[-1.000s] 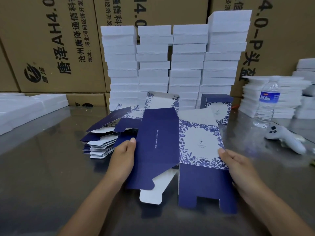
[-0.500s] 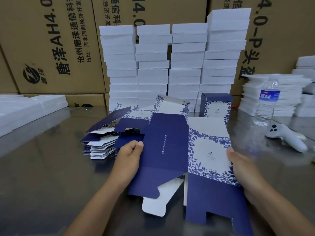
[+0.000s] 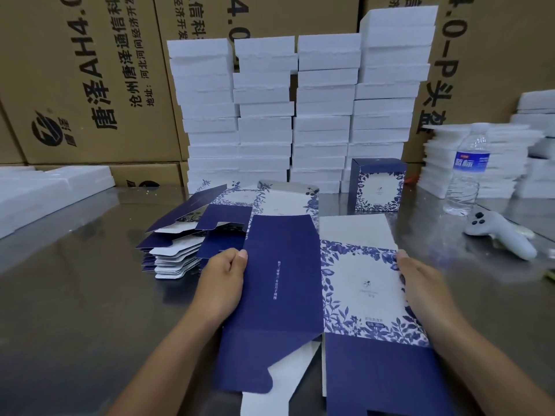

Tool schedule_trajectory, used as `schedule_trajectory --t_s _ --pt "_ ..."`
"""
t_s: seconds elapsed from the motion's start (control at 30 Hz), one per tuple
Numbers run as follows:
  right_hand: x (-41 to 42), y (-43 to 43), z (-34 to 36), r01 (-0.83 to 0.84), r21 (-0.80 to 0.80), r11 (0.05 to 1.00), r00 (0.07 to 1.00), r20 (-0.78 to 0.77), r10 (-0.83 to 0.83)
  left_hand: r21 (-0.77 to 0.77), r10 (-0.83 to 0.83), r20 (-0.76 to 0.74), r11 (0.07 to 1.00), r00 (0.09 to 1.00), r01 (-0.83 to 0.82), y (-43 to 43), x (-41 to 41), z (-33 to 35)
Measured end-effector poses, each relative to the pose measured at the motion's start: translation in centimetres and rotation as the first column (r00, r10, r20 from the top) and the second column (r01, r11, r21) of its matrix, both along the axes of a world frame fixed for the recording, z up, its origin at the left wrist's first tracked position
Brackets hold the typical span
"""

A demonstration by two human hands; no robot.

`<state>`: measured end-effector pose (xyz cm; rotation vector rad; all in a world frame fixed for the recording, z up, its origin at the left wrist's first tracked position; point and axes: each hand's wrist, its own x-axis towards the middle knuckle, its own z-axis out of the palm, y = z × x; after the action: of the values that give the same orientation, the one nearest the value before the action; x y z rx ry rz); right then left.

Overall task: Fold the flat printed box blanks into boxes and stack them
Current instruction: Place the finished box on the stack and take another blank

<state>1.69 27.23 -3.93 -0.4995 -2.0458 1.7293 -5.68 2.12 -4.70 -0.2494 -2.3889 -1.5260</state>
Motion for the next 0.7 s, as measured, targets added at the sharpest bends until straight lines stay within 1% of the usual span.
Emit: schedule_trajectory --t_s 0.07,0.17,0.23,0.33,0.4,0.5,0.6,0.7 --pt "-0.1 0.4 -0.2 0.035 0.027 0.999 0.999 -0.026 -0.034 0.046 -0.038 0.045 0.998 0.998 0.036 0.1 0.2 0.0" --pt "-0.5 0.8 -0.6 0.046 0.034 0.998 0.999 -0.019 -0.045 0.217 -0.112 0.139 0.973 0.984 0.080 0.0 0.4 -0.1" --pt "-0.6 0.8 -0.6 0.025 0.054 0.998 0.999 -0.027 -0.024 0.290 -0.136 0.190 0.954 0.972 0.077 -0.1 0.7 -0.1" --pt "-0.2 0.3 -0.4 -0.017 0.056 0.998 0.999 -0.050 0.020 0.295 -0.090 0.174 0.955 0.981 0.035 -0.2 0.7 0.0" --pt "-0.1 0.2 -0.3 -0.007 0.009 1.000 0.999 -0.053 0.008 0.307 -0.074 0.159 0.951 0.985 0.022 -0.2 0.6 0.2" --pt "0.0 0.2 0.0 -0.002 -0.059 0.998 1.000 -0.025 0.001 0.324 -0.112 0.187 0.945 0.976 0.047 -0.3 1.0 0.5" --pt "-0.1 0.4 0.0 0.018 -0.046 0.999 1.000 -0.019 -0.019 0.311 -0.141 0.232 0.948 0.962 0.064 -0.2 1.4 0.8" --pt "-0.2 0.6 -0.1 0.043 -0.002 0.999 0.999 -0.015 -0.043 0.415 -0.201 0.287 0.907 0.937 0.068 0.1 1.9 1.0"
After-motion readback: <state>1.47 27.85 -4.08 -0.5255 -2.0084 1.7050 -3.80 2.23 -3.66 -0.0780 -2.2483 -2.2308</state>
